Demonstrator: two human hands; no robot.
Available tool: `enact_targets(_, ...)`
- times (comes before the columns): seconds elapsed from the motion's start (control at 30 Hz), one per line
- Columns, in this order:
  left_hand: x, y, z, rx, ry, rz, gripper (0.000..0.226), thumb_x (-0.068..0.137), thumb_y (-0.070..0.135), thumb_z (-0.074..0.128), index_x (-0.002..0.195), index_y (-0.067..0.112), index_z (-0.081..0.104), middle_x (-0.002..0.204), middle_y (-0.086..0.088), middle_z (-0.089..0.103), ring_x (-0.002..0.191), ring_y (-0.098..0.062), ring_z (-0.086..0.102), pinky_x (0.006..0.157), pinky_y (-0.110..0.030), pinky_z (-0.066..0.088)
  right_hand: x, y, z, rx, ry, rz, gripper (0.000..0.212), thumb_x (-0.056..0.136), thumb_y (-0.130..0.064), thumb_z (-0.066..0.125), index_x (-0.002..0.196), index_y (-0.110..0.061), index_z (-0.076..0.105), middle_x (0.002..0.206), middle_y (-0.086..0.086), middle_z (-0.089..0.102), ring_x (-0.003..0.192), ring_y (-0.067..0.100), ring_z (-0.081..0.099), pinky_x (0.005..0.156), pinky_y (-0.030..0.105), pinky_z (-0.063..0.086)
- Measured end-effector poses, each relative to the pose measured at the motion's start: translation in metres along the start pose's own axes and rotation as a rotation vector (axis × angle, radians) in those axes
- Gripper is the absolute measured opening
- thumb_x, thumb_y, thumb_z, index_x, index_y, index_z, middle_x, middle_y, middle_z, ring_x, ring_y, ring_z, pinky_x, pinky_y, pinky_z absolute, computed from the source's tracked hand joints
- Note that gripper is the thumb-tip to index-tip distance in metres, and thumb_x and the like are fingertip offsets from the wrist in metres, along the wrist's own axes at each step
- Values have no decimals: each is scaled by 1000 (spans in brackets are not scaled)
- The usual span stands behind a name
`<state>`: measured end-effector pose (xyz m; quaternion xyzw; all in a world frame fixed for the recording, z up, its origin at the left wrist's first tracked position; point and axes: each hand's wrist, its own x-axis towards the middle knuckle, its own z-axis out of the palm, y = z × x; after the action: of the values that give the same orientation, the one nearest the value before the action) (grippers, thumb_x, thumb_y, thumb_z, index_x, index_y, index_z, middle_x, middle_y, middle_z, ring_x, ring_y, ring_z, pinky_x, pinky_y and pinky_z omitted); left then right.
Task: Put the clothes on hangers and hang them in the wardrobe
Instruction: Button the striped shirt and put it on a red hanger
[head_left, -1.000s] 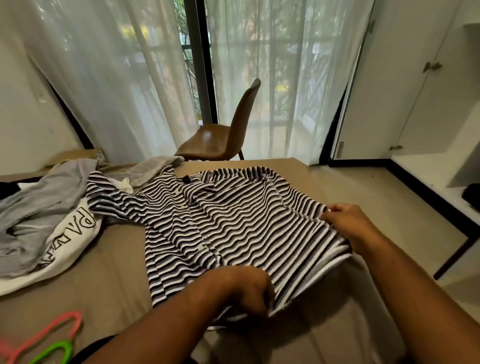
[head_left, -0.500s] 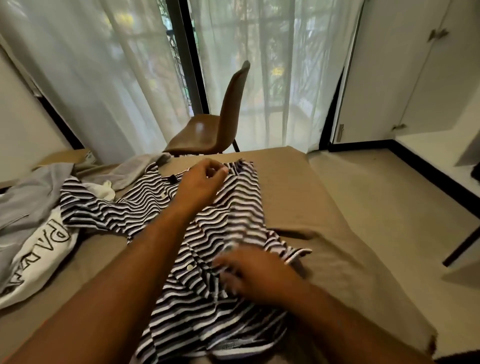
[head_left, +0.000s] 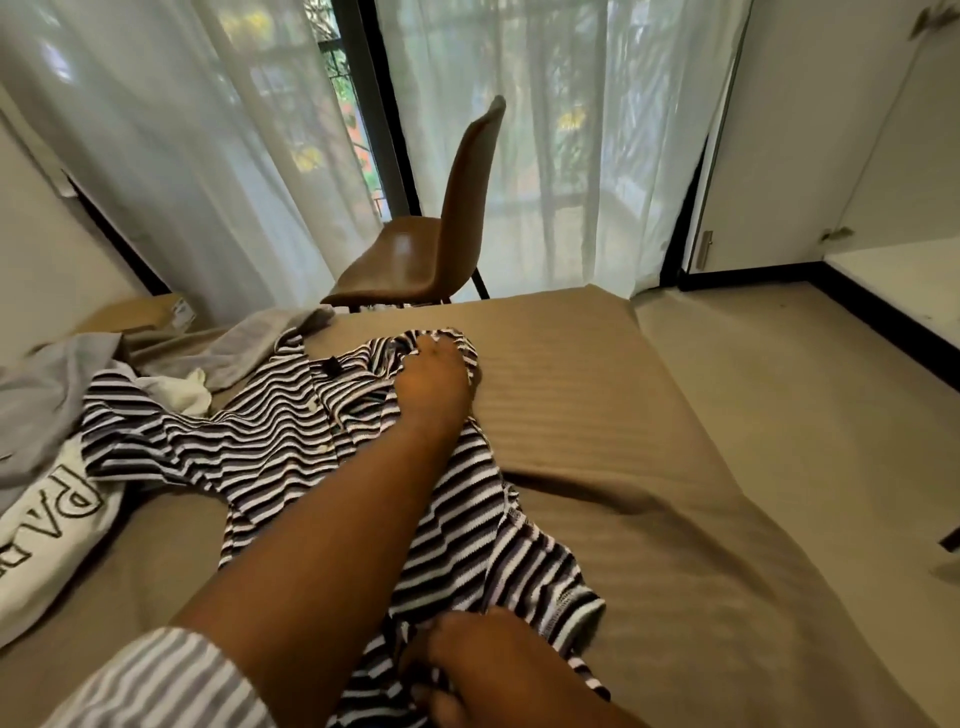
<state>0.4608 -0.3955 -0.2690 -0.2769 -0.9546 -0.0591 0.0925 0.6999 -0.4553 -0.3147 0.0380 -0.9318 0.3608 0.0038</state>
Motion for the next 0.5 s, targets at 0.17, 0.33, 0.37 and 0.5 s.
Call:
enact_targets(0.17,24,-75,-25,-452,29,-175,30,96,26,59,98,0,73,99,-19,73,94,-35,67,81,-36,51,0,-12,-19,34,-35,-51,25,97,-43,53,120,-37,62,119,-12,66,109,4,61,98,29,49)
enact_targets(0.33,12,-163,-41,-1521,144,-736,38,85,25,67,120,9,67,112,-4,73,103,-26,71,86,-40,58,-7,-29,-36,-9,4,-37,42,96,-49,54,136,-53,43,117,-12,69,104,1,63,90,22,51)
enact_targets(0.37,-3,-186,-32,-1553,146,-844,40,89,21,61,126,8,62,120,-4,69,109,-26,68,85,-38,57,-9,-34,-42,-2,-34,-29,44,96,-50,56,137,-56,41,112,-13,70,97,-5,62,86,17,49)
enact_targets(0.5,-50,-242,11,-1565,30,-1077,37,95,15,42,129,13,58,131,-8,66,112,-32,65,84,-45,57,5,-43,-68,134,-55,-31,29,98,-41,64,127,-41,63,72,-13,68,60,-3,58,61,11,42)
